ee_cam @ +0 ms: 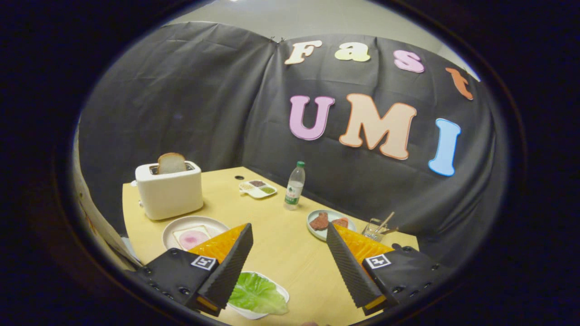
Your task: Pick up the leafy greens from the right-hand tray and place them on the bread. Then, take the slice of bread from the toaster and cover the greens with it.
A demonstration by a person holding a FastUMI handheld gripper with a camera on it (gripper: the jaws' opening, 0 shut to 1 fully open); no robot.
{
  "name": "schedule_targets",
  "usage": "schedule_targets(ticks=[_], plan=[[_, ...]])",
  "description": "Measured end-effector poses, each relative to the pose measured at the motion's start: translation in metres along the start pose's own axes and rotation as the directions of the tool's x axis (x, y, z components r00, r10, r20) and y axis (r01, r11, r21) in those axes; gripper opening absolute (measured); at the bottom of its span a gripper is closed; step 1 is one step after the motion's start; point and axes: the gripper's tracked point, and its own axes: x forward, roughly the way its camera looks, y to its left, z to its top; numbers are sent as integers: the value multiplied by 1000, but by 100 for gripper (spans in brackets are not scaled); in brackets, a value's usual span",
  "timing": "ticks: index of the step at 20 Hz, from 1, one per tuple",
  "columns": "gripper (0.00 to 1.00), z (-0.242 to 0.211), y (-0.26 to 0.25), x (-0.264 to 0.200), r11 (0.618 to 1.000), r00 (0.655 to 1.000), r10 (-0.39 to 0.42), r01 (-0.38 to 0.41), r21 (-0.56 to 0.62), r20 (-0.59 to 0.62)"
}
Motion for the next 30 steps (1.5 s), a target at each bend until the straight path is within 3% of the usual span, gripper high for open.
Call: schedule_targets(ticks=[9,17,22,30], plan=[[100,-74,28,20,986,975,153,-161,-39,-159],[100,-137,49,31,958,915,259,-284,-40,-311],[100,-172,64,28,934,859,328,-358,-1,-392],[97,-214,72,27,921,796,367,-383,70,-481]])
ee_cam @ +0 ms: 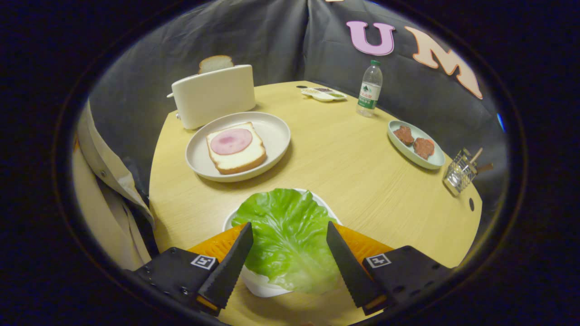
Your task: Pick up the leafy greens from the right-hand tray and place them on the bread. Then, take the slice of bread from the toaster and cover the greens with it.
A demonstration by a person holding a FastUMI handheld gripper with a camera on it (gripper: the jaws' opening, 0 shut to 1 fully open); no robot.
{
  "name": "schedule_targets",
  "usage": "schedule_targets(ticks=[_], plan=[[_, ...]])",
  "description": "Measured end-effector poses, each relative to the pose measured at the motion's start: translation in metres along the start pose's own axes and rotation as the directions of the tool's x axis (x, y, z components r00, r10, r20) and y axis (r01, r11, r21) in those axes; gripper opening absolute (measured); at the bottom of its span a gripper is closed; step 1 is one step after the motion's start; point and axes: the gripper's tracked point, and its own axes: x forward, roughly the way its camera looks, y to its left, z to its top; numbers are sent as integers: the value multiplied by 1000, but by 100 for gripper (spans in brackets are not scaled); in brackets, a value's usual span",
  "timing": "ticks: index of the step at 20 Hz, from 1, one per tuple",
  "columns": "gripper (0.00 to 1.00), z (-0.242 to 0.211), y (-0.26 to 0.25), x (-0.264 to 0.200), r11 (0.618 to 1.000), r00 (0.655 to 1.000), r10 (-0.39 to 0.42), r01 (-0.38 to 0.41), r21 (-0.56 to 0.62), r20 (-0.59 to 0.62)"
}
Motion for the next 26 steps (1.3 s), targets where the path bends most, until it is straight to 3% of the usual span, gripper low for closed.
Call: schedule_targets(ticks=[13,18,19,21,26], plan=[[60,-14,-1,9,998,999,-25,28,56,-42],[24,-12,3,12,997,998,-56,58,54,-37],[9,-13,3,12,997,998,-53,55,51,-40],[4,-12,9,10,998,998,-50,52,43,-40],[4,0,13,0,995,997,-76,78,57,-30]])
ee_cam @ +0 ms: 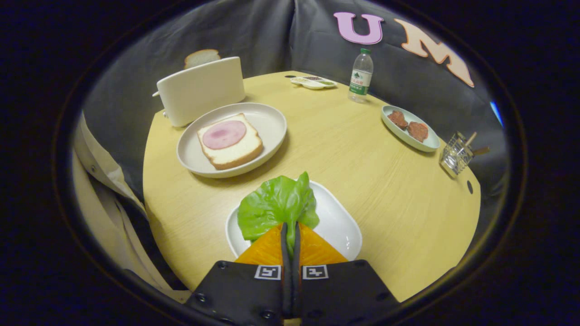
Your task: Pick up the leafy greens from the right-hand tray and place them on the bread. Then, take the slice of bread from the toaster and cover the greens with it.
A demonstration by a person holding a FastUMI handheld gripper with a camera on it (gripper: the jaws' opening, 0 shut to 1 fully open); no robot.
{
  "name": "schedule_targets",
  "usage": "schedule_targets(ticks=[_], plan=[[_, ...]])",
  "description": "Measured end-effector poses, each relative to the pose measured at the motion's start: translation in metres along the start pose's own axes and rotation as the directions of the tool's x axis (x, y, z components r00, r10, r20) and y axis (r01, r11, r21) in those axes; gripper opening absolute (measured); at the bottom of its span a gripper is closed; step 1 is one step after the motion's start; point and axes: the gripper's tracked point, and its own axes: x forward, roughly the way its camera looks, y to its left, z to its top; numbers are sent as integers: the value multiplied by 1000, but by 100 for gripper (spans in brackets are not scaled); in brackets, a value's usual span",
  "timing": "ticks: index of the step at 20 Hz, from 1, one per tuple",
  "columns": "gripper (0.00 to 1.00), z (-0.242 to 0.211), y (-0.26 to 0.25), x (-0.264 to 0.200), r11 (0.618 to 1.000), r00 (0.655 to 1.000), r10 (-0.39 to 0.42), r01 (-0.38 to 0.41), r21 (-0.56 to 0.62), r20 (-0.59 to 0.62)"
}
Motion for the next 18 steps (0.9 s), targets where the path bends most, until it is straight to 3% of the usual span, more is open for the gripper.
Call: schedule_targets(ticks=[8,18], plan=[[4,38,19,-22,999,997,-49,49,-3,53],[3,97,59,-28,998,994,-26,31,-49,105]])
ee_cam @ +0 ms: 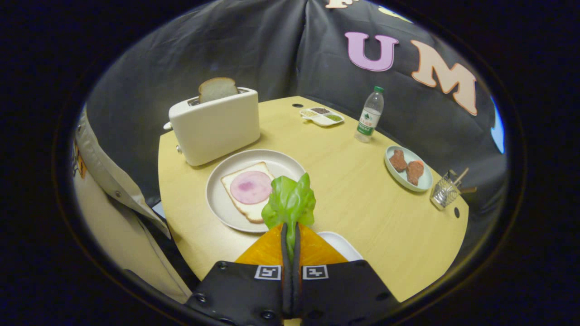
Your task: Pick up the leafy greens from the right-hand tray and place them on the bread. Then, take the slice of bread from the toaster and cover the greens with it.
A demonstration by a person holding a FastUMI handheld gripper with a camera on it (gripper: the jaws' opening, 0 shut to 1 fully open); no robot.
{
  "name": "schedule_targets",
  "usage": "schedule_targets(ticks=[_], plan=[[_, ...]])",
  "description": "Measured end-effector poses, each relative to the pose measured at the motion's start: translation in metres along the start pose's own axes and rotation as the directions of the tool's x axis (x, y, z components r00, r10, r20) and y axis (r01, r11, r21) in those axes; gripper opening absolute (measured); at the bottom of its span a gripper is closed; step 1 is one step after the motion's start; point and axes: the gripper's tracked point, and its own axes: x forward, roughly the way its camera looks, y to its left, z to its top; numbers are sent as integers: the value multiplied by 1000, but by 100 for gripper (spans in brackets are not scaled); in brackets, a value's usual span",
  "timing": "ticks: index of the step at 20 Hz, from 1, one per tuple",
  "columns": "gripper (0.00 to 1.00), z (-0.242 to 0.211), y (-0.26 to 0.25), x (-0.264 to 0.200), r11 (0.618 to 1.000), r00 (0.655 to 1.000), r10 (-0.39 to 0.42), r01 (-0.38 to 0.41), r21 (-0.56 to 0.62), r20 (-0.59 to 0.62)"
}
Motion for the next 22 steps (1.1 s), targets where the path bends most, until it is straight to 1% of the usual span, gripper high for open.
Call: schedule_targets(ticks=[5,10,15,16,22], plan=[[3,27,24,19,998,999,44,-44,-45,7],[4,43,49,40,993,995,97,-96,-73,-1],[4,47,75,58,982,986,163,-165,-87,-32],[6,48,80,61,980,984,175,-178,-92,-40],[7,45,89,80,972,978,195,-203,-117,-76]])
